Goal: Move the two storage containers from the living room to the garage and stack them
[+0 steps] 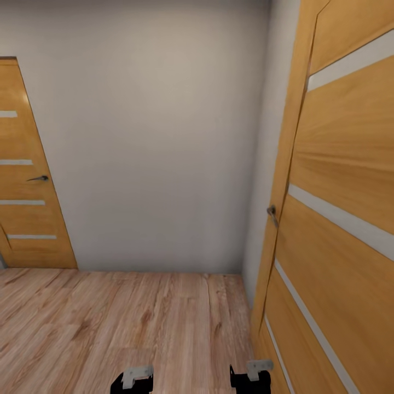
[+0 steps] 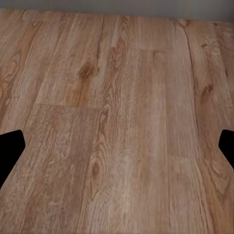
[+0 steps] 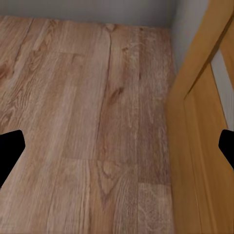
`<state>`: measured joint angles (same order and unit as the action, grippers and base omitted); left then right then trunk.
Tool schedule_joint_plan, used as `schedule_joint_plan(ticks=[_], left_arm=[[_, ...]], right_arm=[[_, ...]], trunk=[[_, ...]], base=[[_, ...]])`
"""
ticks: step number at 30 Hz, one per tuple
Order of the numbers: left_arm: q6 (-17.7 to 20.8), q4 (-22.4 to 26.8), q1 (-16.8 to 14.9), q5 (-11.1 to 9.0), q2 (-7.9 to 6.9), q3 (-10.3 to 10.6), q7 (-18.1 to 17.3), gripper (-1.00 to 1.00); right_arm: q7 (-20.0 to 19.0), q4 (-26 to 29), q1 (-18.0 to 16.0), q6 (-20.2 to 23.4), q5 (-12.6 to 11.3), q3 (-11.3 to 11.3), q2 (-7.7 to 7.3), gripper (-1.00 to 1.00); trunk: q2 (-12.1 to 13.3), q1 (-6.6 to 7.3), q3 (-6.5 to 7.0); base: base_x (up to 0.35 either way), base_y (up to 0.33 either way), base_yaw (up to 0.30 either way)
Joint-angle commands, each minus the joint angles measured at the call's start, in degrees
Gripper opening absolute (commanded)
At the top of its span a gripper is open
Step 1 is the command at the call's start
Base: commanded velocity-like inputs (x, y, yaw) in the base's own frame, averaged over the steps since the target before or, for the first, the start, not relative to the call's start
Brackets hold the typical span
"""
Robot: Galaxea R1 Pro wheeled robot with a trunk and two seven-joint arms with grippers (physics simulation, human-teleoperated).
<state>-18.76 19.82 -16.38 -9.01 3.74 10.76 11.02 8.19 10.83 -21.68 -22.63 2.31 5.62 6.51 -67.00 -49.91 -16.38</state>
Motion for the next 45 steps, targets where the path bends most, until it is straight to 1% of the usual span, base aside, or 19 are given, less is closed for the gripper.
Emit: schedule_joint_plan(ticks=[1,21,35,45], left_arm=[[-0.23,-0.04,-0.05,-0.57,-0.04,0.49,0.32,1.0],[-0.23,-0.04,-0.05,-0.56,-0.05,0.49,0.34,1.0],[-0.23,-0.04,-0.05,-0.61,-0.05,0.49,0.32,1.0],[-0.23,-0.04,-0.05,-0.26,-0.05,0.58,0.31,1.0]], right_arm=[[0.6,-0.07,-0.06,-0.05,0.24,0.45,-0.01,1.0],[0.6,-0.08,-0.05,-0.05,0.24,0.45,-0.01,1.0],[0.6,-0.06,-0.05,-0.05,0.24,0.45,-0.01,1.0],[0.6,-0.06,-0.04,-0.05,0.24,0.45,-0.01,1.0]], trunk=[[-0.04,-0.04,-0.07],[-0.04,-0.04,-0.07],[-0.04,-0.04,-0.07],[-0.04,-0.04,-0.07]], base=[[0.339,0.0,0.0],[0.337,0.0,0.0],[0.1,0.0,0.0],[0.301,0.0,0.0]])
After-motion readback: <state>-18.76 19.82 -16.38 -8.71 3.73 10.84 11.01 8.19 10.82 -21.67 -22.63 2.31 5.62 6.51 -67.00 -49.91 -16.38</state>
